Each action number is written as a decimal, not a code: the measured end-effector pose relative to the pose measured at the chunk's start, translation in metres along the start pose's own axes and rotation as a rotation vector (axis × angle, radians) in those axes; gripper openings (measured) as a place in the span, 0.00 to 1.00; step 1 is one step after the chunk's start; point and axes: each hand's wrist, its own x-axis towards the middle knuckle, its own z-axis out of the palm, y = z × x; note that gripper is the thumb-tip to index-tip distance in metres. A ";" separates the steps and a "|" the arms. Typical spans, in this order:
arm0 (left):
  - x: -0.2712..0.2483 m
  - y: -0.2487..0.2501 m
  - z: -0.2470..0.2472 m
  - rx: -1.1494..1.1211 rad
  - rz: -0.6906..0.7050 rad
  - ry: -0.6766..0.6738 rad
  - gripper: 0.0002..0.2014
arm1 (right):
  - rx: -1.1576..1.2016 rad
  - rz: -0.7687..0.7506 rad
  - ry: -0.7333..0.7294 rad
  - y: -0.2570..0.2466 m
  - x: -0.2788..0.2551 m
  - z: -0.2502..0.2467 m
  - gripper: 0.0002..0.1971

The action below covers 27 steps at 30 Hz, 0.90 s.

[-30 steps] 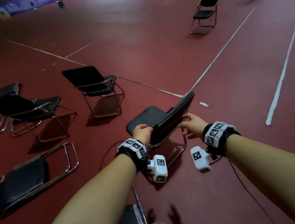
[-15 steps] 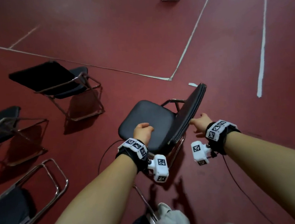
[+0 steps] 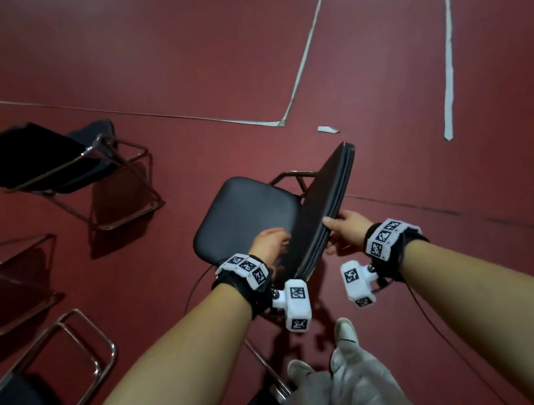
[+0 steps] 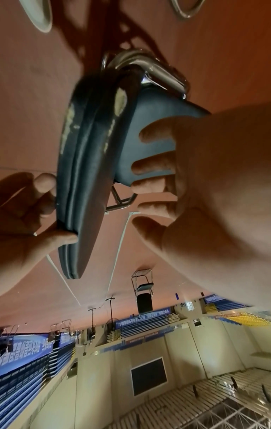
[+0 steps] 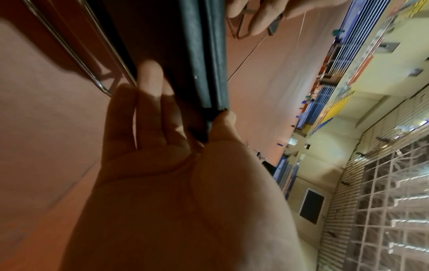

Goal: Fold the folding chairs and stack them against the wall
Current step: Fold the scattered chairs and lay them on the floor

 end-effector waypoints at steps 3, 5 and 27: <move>0.006 0.014 -0.003 0.027 -0.018 -0.009 0.08 | -0.052 0.053 -0.021 -0.015 0.008 -0.007 0.10; 0.007 0.023 -0.007 0.048 -0.032 0.003 0.10 | -0.071 0.084 -0.045 -0.024 0.015 -0.006 0.09; 0.050 0.072 -0.117 0.377 0.176 0.167 0.29 | -0.188 -0.038 -0.218 -0.130 0.082 0.113 0.33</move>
